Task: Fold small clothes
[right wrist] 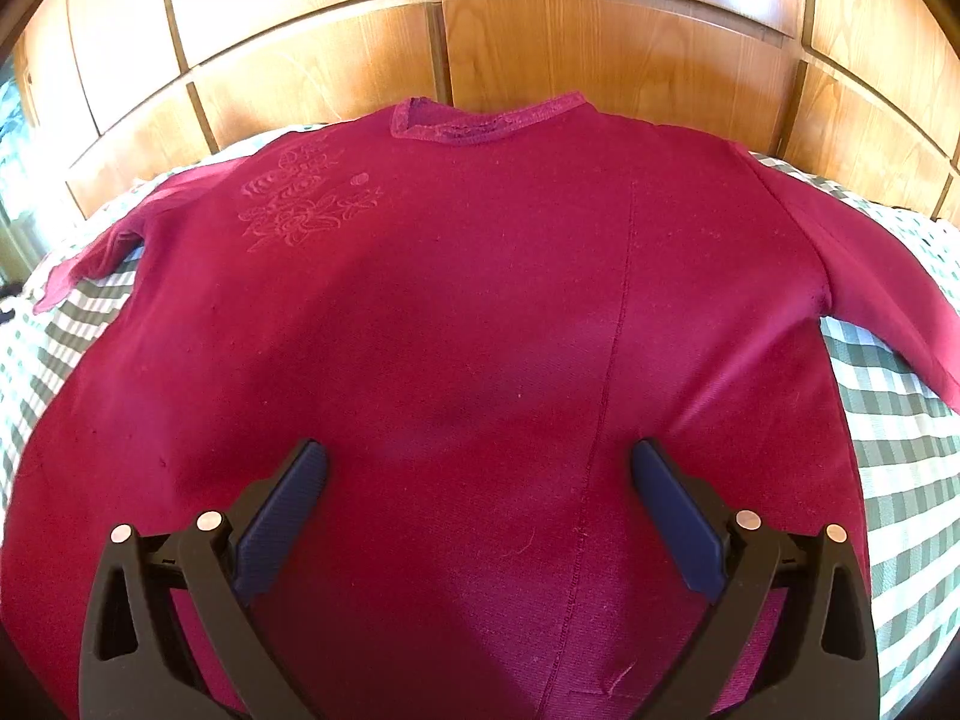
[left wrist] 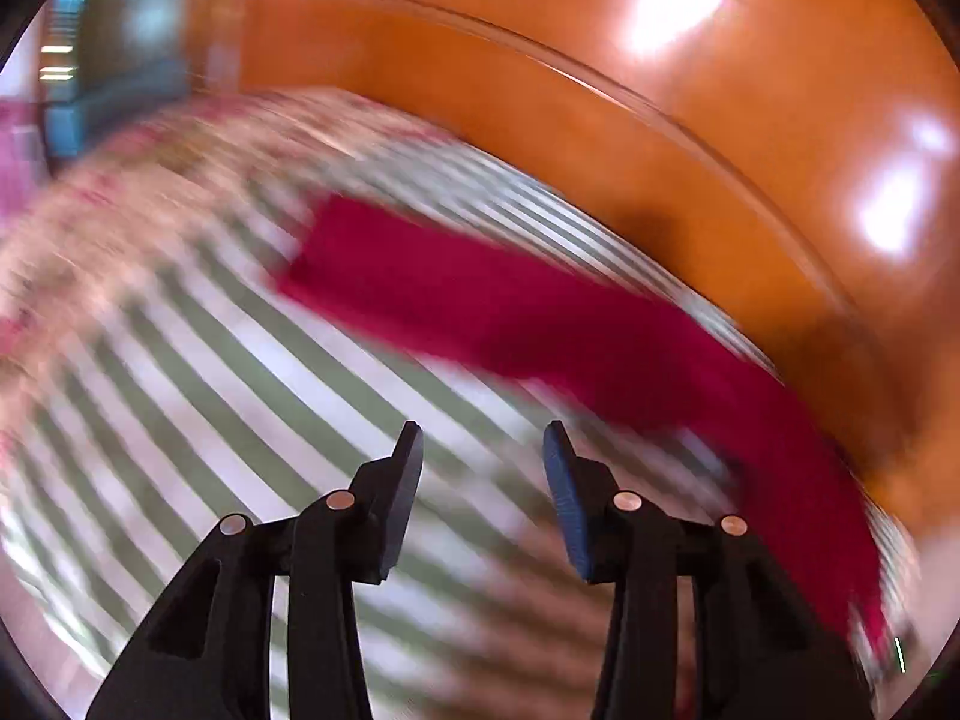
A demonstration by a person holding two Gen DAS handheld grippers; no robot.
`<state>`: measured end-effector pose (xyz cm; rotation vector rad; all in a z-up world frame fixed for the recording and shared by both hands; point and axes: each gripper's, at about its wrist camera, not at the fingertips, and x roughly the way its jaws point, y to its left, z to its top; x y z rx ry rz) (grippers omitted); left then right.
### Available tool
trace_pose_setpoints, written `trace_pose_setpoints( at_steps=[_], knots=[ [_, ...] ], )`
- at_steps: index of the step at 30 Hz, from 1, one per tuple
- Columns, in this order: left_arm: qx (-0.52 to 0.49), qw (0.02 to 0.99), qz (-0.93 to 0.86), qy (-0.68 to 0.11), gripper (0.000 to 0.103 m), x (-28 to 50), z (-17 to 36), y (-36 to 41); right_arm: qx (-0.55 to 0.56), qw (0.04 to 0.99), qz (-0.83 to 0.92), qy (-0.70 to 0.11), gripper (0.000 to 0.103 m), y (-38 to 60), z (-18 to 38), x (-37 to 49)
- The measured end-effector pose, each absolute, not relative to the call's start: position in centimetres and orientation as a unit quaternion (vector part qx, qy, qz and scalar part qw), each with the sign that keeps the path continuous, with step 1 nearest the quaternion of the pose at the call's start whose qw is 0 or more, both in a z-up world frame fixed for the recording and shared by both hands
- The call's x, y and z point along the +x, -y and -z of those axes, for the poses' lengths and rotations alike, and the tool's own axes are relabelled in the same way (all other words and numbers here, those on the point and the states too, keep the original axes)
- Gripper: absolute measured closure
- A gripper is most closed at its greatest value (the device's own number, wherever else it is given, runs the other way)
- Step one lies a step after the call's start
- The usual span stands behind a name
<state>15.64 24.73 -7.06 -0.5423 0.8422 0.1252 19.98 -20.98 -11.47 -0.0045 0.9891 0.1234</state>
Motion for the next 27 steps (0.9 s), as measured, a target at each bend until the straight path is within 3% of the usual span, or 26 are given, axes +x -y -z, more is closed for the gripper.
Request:
trace_pose_setpoints(
  at_steps=[8,13,14,15,16,19,23,27],
  knots=[
    [-0.201,0.844,0.136,-0.478,0.058,8.7,9.7,-12.0,-0.004,0.880,-0.036,-0.474,0.004,23.0,9.2,17.9],
    [-0.142,0.849,0.128,-0.493,0.060,6.3,10.9,-9.1,-0.005,0.884,0.021,-0.468,0.004,27.7,8.0,13.8],
    [-0.141,0.850,0.127,-0.491,0.062,6.1,10.7,-9.0,0.000,0.882,0.028,-0.471,0.004,28.6,8.0,12.8],
    [-0.147,0.848,0.133,-0.492,0.077,5.6,10.9,-8.8,0.008,0.878,0.028,-0.478,0.004,29.5,8.1,11.8],
    [-0.149,0.843,0.141,-0.497,0.086,5.5,10.9,-8.6,0.017,0.873,0.022,-0.487,0.004,30.2,8.3,10.9],
    [-0.143,0.846,0.137,-0.495,0.091,5.1,11.0,-8.4,0.050,0.859,-0.016,-0.510,0.024,31.1,8.8,8.2],
    [-0.153,0.846,0.147,-0.489,0.093,4.8,10.5,-8.8,0.037,0.858,-0.045,-0.511,0.091,30.5,8.1,6.3],
    [-0.152,0.843,0.158,-0.492,0.093,3.6,10.0,-9.0,0.031,0.856,-0.060,-0.512,0.095,31.4,6.7,5.3]
  ],
)
